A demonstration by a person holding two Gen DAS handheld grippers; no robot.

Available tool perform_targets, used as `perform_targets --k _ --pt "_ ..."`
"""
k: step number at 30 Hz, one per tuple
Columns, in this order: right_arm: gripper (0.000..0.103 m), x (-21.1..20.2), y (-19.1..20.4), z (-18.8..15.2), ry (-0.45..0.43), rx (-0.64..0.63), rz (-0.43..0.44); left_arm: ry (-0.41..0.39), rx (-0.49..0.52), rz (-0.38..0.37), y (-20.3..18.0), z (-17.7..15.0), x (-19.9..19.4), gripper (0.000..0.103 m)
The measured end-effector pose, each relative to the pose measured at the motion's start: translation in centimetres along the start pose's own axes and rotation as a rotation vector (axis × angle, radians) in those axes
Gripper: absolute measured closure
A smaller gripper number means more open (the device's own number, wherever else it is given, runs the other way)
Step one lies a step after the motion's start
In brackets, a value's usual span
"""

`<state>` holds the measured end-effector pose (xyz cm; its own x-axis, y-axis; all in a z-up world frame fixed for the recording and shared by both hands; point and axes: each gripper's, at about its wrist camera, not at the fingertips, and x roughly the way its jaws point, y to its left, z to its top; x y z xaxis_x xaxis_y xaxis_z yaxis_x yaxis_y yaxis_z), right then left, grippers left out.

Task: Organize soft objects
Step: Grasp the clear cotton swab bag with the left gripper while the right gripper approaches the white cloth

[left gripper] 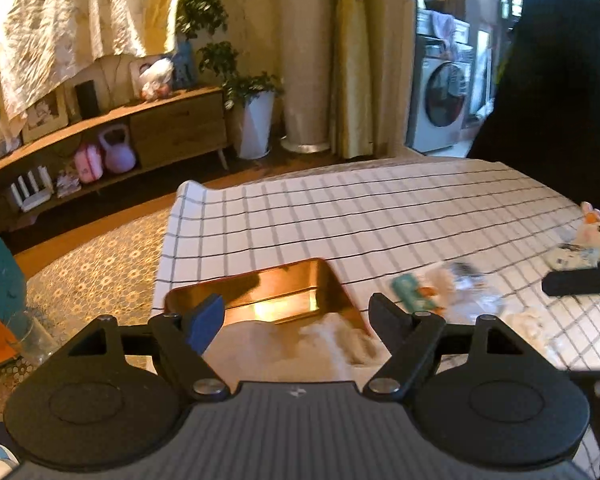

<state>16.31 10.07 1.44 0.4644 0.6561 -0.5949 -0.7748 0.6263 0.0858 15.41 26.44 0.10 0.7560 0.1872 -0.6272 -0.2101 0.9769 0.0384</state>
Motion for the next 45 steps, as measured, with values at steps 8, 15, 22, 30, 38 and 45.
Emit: perform_targets --k 8,15,22,30,38,45 --pt "0.015 -4.7 -2.7 -1.1 -0.058 0.061 -0.049 -0.046 0.035 -0.063 -4.9 -0.1 -3.0 0.018" --pt "0.014 -8.3 -5.5 -2.6 -0.096 0.121 -0.096 -0.072 0.047 -0.117 -9.1 -0.4 -4.6 0.018" --pt "0.009 -11.2 -7.8 -4.3 -0.127 0.145 -0.158 -0.095 0.051 -0.194 -13.0 -1.1 -5.2 0.009" --pt "0.005 -13.8 -11.3 -6.9 -0.152 0.182 -0.235 -0.1 0.045 -0.259 -16.1 -1.9 -4.6 0.001" --pt "0.004 -14.1 -14.8 -10.2 -0.123 0.21 -0.29 -0.074 0.06 -0.286 -17.9 -2.9 -2.3 0.001" --pt "0.004 -11.3 -15.8 -12.2 -0.06 0.2 -0.262 -0.061 0.014 -0.307 -17.4 -2.5 0.9 0.001"
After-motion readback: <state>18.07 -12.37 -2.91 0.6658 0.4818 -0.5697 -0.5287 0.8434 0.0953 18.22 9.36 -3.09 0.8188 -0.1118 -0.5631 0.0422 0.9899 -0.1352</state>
